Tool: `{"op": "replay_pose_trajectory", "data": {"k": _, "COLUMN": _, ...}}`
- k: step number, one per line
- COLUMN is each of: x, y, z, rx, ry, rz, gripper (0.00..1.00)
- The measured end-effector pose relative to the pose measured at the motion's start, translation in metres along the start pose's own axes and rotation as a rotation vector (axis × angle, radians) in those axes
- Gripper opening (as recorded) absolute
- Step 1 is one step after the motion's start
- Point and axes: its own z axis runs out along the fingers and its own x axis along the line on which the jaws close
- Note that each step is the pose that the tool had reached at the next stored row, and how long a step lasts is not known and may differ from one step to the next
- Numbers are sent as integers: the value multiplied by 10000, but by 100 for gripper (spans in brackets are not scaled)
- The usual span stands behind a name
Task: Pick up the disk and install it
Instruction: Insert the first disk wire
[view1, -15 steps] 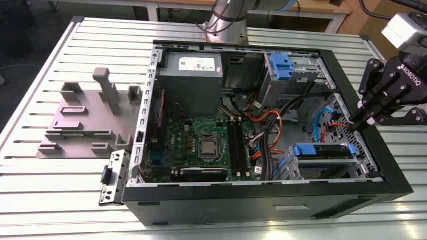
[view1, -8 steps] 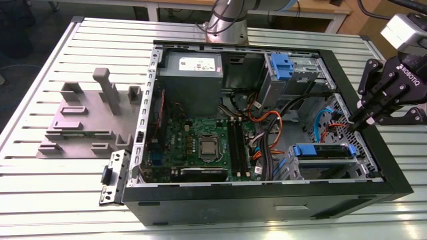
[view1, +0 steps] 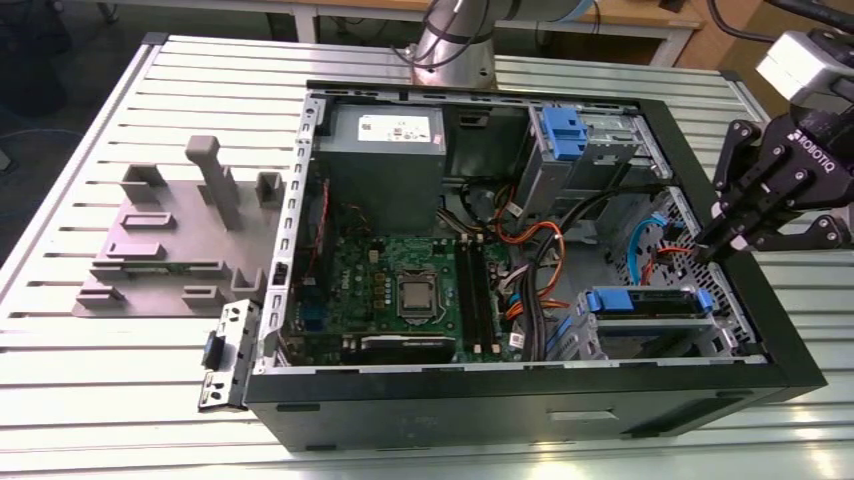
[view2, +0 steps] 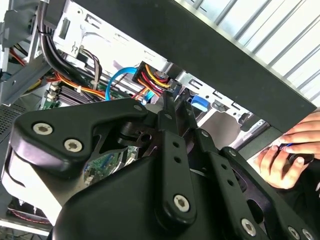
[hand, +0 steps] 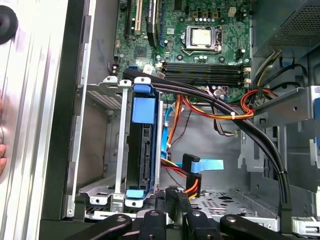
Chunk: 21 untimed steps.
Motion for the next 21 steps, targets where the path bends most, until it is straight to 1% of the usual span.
{"op": "replay_pose_trajectory", "data": {"k": 3, "x": -4, "y": -2, "z": 15, "rx": 0, "ry": 66, "rz": -40, "gripper": 24}}
{"op": "replay_pose_trajectory", "data": {"k": 5, "x": -7, "y": -4, "z": 23, "rx": 0, "ry": 94, "rz": -69, "gripper": 24}}
{"op": "replay_pose_trajectory", "data": {"k": 8, "x": -9, "y": -5, "z": 30, "rx": 1, "ry": 115, "rz": -114, "gripper": 24}}
{"op": "replay_pose_trajectory", "data": {"k": 12, "x": -12, "y": -4, "z": 29, "rx": 2, "ry": 121, "rz": -121, "gripper": 24}}
{"op": "replay_pose_trajectory", "data": {"k": 18, "x": -25, "y": -4, "z": 23, "rx": 1, "ry": 179, "rz": -148, "gripper": 24}}
{"op": "replay_pose_trajectory", "data": {"k": 20, "x": -31, "y": -4, "z": 20, "rx": 0, "ry": 223, "rz": -161, "gripper": 24}}
{"op": "replay_pose_trajectory", "data": {"k": 21, "x": -35, "y": -5, "z": 20, "rx": -2, "ry": 255, "rz": -165, "gripper": 24}}
